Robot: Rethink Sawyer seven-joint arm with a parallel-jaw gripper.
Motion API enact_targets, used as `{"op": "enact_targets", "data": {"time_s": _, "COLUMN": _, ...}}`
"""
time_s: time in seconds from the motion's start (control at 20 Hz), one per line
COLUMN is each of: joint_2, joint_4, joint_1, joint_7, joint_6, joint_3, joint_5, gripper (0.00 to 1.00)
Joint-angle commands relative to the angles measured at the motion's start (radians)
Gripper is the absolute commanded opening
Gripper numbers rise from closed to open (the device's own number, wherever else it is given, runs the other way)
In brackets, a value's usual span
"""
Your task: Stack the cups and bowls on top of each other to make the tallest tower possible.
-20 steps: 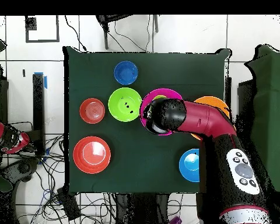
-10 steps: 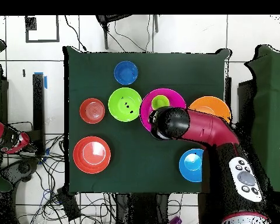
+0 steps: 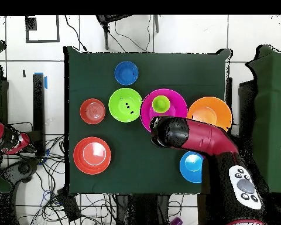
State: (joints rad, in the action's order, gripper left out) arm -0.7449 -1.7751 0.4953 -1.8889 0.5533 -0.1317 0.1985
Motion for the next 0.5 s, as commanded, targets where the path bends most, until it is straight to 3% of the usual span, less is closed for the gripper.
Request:
{"op": "enact_targets", "data": {"time_s": 0.05, "joint_2": 0.011, "joint_4": -0.069, "joint_1": -0.009, "joint_7": -0.076, "joint_6": -0.096, "joint_3": -0.085, "joint_5": -0.016, "gripper": 0.00}}
{"op": "enact_targets", "data": {"time_s": 0.2, "joint_2": 0.013, "joint_4": -0.107, "joint_1": 0.030, "joint_7": -0.060, "joint_6": -0.147, "joint_3": -0.163, "joint_5": -0.054, "gripper": 0.00}}
{"op": "enact_targets", "data": {"time_s": 0.5, "joint_2": 0.072, "joint_4": -0.080, "joint_1": 0.049, "joint_7": -0.061, "joint_6": -0.263, "joint_3": -0.185, "joint_5": -0.011, "gripper": 0.00}}
